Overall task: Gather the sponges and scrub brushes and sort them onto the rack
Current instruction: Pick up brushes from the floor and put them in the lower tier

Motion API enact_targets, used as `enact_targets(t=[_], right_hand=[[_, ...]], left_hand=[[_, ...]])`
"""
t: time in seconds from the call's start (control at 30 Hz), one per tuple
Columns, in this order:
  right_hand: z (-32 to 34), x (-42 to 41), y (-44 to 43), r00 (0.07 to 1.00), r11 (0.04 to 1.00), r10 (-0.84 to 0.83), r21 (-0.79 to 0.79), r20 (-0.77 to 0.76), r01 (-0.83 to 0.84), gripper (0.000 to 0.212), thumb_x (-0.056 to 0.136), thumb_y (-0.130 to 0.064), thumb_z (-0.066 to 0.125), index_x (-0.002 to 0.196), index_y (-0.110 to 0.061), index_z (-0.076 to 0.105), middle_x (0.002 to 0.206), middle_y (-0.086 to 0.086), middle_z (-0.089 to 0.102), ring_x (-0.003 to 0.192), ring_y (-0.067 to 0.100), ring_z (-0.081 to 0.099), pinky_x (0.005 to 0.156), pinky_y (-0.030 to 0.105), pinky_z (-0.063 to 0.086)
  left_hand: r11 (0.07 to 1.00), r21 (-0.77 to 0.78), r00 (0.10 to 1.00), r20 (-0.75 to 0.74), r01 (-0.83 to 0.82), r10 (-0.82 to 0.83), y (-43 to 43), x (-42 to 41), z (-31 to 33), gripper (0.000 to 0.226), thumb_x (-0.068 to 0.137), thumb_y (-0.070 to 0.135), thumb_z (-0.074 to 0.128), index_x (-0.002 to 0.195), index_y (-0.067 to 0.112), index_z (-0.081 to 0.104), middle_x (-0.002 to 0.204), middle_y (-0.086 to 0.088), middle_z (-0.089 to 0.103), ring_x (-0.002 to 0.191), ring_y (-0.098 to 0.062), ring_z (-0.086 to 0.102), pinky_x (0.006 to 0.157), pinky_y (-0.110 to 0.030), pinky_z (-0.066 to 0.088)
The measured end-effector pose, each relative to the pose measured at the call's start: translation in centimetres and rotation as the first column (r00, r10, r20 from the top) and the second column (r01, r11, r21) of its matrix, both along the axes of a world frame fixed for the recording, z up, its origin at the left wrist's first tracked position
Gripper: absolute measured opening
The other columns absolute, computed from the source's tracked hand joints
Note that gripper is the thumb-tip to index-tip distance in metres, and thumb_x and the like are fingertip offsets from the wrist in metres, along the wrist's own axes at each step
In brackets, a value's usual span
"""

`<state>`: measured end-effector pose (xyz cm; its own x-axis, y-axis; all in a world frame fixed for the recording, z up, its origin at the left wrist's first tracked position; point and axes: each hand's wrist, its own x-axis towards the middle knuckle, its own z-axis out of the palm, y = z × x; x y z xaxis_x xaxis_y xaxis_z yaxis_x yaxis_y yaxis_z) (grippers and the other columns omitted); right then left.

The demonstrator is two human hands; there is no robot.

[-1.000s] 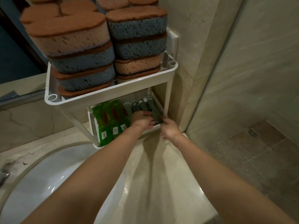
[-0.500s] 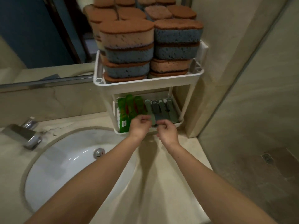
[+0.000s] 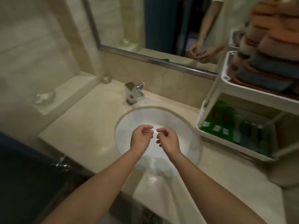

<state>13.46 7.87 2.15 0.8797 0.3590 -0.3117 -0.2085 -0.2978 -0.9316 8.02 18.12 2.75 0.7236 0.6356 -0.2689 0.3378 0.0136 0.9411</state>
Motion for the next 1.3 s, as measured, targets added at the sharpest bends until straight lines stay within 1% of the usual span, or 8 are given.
enact_targets(t=[0.23,0.5,0.67,0.93,1.07,1.17,1.23,1.3], right_hand=[[-0.4,-8.7,10.9,0.937,0.937,0.351,-0.007,0.000,-0.351,0.020,0.085,-0.006,0.053,0.097,-0.017,0.066,0.098,0.003,0.066,0.095,0.025,0.065,0.087,0.041,0.053],[-1.9,-22.6,19.6,0.766,0.767,0.642,-0.026,0.027,-0.642,0.018,0.083,-0.003,0.057,0.086,-0.018,0.066,0.082,0.000,0.066,0.082,0.020,0.063,0.081,0.035,0.050],[-3.3,-32.5,22.7,0.604,0.603,0.797,-0.067,-0.007,-0.795,0.016,0.084,-0.004,0.056,0.091,-0.015,0.066,0.078,0.000,0.064,0.076,0.016,0.059,0.073,0.030,0.048],[-5.0,-49.0,25.1,0.324,0.318,0.945,-0.108,-0.049,-0.942,0.007,0.090,-0.010,0.059,0.088,-0.007,0.065,0.079,0.004,0.062,0.076,0.019,0.058,0.075,0.037,0.049],[-5.4,-55.1,25.2,0.131,0.112,0.985,-0.159,-0.113,-0.981,0.017,0.085,-0.004,0.059,0.089,-0.020,0.062,0.089,0.000,0.061,0.083,0.016,0.057,0.083,0.039,0.050],[-5.4,-59.0,25.7,0.015,-0.009,0.993,-0.195,-0.120,-0.981,0.025,0.085,-0.004,0.059,0.085,-0.029,0.059,0.089,-0.002,0.060,0.082,0.014,0.057,0.082,0.036,0.049],[-5.6,-61.5,26.2,-0.065,-0.091,0.989,-0.204,-0.130,-0.975,0.021,0.086,-0.002,0.058,0.091,-0.022,0.062,0.084,-0.006,0.060,0.082,0.013,0.057,0.081,0.034,0.048],[-6.1,-64.0,26.7,-0.153,-0.180,0.979,-0.215,-0.136,-0.960,0.020,0.087,-0.001,0.057,0.102,-0.012,0.063,0.079,-0.010,0.060,0.079,0.010,0.057,0.081,0.032,0.048]], left_hand=[[0.925,-0.035,0.926,-0.027,-0.378,0.377,8.8,-11.9,-0.9,0.023,0.086,0.000,0.054,0.095,0.017,0.066,0.085,-0.004,0.067,0.076,-0.018,0.062,0.075,-0.031,0.049],[0.733,-0.037,0.733,-0.079,-0.680,0.676,13.6,-28.3,-3.1,0.018,0.085,-0.004,0.060,0.098,0.006,0.066,0.089,-0.012,0.066,0.076,-0.019,0.060,0.067,-0.026,0.047],[0.608,-0.036,0.607,-0.124,-0.793,0.785,14.0,-39.6,-4.7,0.023,0.085,-0.002,0.060,0.085,0.021,0.064,0.089,-0.008,0.069,0.085,-0.024,0.065,0.082,-0.036,0.053],[0.349,-0.023,0.347,-0.173,-0.937,0.922,12.3,-56.5,-6.7,0.016,0.086,0.004,0.062,0.096,0.018,0.065,0.089,-0.003,0.068,0.082,-0.019,0.064,0.075,-0.031,0.051],[0.196,-0.023,0.196,-0.189,-0.980,0.962,10.2,-63.1,-7.4,0.016,0.086,0.005,0.063,0.093,0.020,0.065,0.089,0.001,0.067,0.084,-0.017,0.063,0.080,-0.030,0.051],[0.058,-0.036,0.063,-0.174,-0.998,0.983,8.7,-66.8,-7.9,0.018,0.086,0.001,0.063,0.090,0.019,0.063,0.088,0.003,0.065,0.075,-0.010,0.061,0.068,-0.017,0.048],[-0.041,-0.053,-0.030,-0.187,-0.998,0.982,7.9,-68.6,-8.2,0.019,0.086,-0.001,0.061,0.094,0.015,0.064,0.083,0.003,0.065,0.062,-0.001,0.059,0.057,-0.011,0.047],[-0.116,-0.080,-0.097,-0.209,-0.990,0.973,7.1,-70.0,-8.5,0.022,0.085,-0.002,0.059,0.099,0.014,0.065,0.073,0.005,0.064,0.059,0.001,0.059,0.062,-0.015,0.049]])
